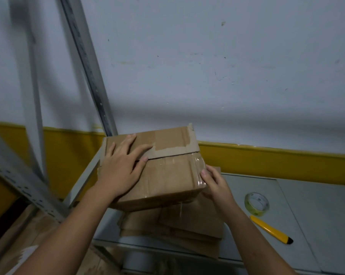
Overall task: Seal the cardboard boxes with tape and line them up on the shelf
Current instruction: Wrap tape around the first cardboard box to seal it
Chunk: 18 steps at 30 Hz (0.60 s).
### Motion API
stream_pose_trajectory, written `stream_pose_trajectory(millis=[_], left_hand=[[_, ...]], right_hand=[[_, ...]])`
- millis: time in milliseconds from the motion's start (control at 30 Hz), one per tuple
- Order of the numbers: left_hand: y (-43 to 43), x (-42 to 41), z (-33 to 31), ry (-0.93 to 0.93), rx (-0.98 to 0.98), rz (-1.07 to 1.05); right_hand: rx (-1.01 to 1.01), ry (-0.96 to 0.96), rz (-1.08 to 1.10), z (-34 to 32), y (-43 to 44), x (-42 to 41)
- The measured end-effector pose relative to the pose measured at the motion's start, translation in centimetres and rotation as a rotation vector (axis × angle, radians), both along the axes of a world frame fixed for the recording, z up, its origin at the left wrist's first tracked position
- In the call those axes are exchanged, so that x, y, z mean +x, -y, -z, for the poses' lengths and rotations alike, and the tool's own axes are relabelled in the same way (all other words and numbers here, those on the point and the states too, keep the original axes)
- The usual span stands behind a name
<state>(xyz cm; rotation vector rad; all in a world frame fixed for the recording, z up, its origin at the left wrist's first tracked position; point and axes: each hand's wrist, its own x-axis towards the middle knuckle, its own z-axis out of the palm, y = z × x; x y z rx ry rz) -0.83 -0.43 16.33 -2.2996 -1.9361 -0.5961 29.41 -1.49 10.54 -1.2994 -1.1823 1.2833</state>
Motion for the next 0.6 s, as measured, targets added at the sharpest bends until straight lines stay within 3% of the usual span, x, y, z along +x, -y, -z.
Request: stream_pose_trajectory(millis=[133,267,433,600], left_hand=[[2.6,-1.4,0.6,0.123,0.077,-0.001],[3.8,-3.6,0.5,0.177,0.065,-0.023],[4.7,-4.8,1.1,0.257,-0.001,0.002],[5.8,-5.3,1.8,0.597,0.042,-0.05]], right_hand=[[-0.1,-0.034,-0.18,-0.8,0.4,-0.3],[-0.06,-0.109,-0.148,-1.6,0.7,-0.3],[-0.041,-0.053,-0.16,-2.7,1.1,-0.7],[-0.016,-0.013,-0.186,-2.7,1.6,0.2]])
